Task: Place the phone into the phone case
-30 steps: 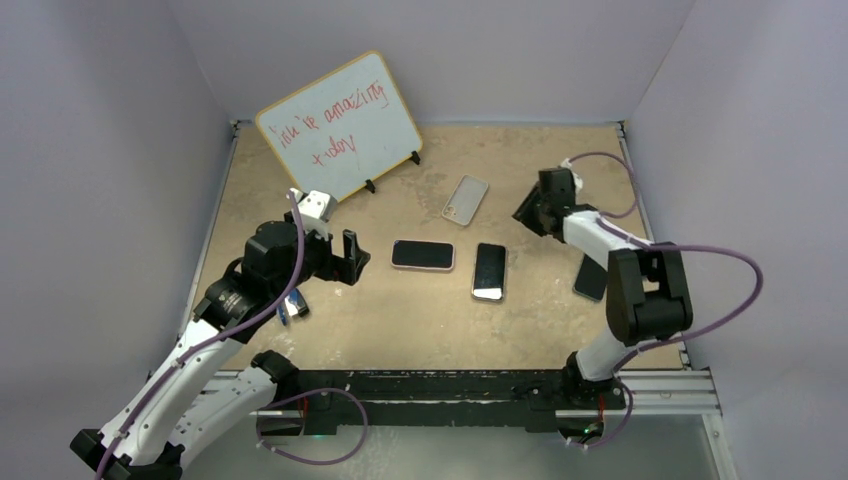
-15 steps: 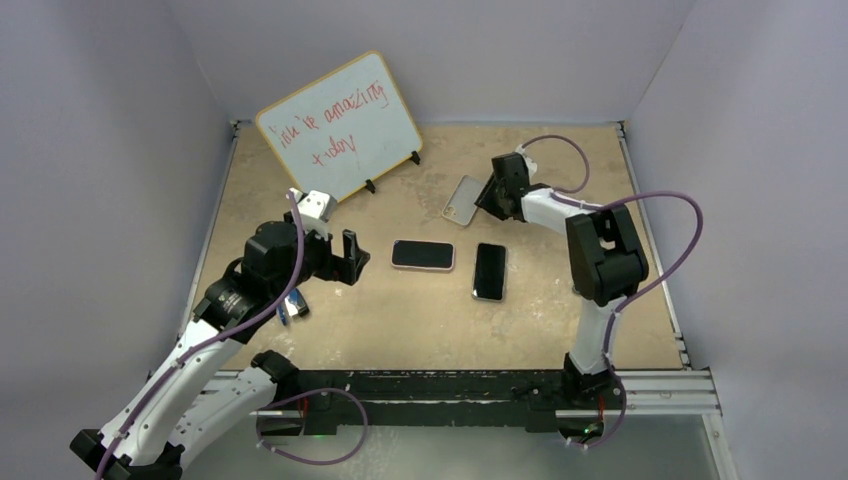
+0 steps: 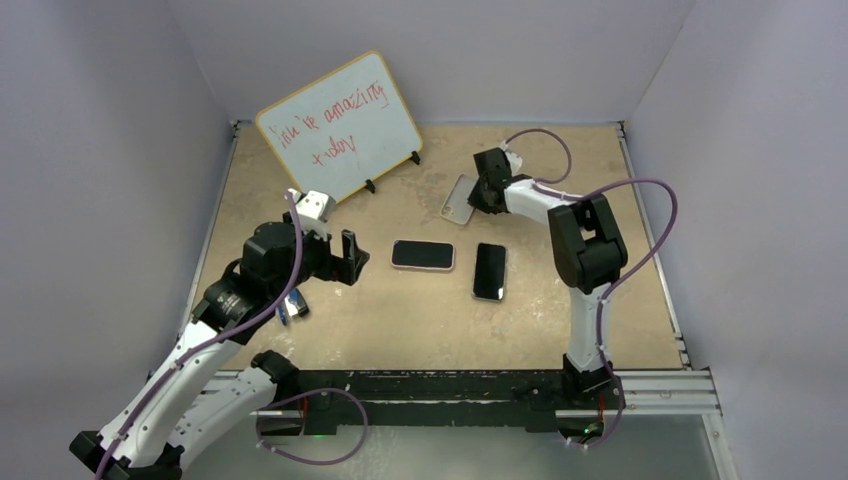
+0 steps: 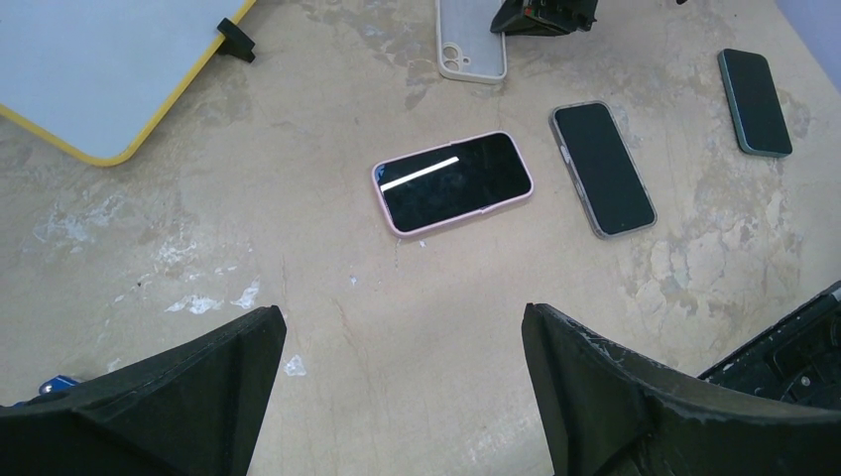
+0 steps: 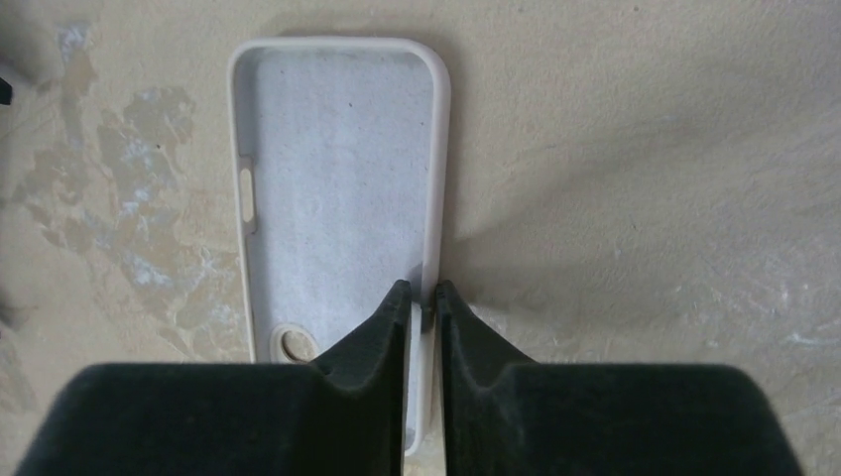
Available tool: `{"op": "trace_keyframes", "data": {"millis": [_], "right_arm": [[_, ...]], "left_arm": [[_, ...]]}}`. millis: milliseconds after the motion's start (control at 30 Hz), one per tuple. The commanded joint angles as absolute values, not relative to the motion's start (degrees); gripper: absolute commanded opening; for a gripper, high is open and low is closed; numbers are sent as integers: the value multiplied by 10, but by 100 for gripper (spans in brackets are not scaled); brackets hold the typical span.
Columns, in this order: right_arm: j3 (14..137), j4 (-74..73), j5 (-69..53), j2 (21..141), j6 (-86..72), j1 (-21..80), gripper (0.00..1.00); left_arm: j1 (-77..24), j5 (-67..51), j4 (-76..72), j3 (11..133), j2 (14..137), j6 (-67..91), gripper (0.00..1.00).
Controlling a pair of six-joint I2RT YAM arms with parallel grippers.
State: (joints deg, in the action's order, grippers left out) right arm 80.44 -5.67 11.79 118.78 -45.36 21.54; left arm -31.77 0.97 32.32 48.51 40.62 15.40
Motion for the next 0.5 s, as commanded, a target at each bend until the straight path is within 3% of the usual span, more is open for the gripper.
{"op": "trace_keyframes", "data": {"millis": [0, 133, 467], "right_arm": [[816, -124, 165, 1186, -436, 226, 11], [796, -114, 167, 1158, -419, 226, 0], [702, -83, 104, 1039, -362, 226, 0]], "left_arm": [[-316, 20, 314, 493, 400, 148, 94], [-316, 22, 314, 493, 401, 149, 94], [-317, -22, 325, 489, 400, 216, 97]]}}
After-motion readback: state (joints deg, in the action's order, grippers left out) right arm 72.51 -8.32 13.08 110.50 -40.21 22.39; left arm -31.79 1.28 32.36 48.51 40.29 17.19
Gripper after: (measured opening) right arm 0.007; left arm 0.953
